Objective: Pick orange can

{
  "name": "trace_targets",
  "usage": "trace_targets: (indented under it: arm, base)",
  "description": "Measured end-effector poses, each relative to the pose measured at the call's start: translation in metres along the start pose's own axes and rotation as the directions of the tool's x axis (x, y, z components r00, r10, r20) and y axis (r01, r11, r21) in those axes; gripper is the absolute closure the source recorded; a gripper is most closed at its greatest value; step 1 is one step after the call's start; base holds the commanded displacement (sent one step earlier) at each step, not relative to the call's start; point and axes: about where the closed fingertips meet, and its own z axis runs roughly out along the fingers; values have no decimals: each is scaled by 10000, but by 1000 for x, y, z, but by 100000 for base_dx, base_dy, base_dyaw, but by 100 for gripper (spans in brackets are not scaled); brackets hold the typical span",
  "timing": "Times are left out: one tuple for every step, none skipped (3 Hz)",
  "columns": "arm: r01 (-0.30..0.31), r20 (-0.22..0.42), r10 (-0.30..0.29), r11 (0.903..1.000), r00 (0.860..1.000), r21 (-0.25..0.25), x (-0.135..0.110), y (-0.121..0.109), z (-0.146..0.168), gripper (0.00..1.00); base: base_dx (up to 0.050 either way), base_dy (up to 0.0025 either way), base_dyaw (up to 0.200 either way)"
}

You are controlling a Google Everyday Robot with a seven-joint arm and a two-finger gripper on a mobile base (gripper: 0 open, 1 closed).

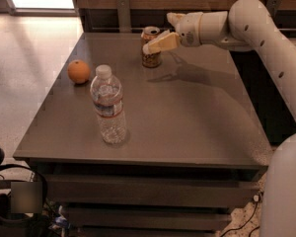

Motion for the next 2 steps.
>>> trace_targets:
  arm:
    - [-348,66,349,9993,9994,-148,12,2,13,0]
    - [-705,110,707,9973,9974,-181,26,4,16,0]
  base:
    - [0,0,0]
    - [0,0,0]
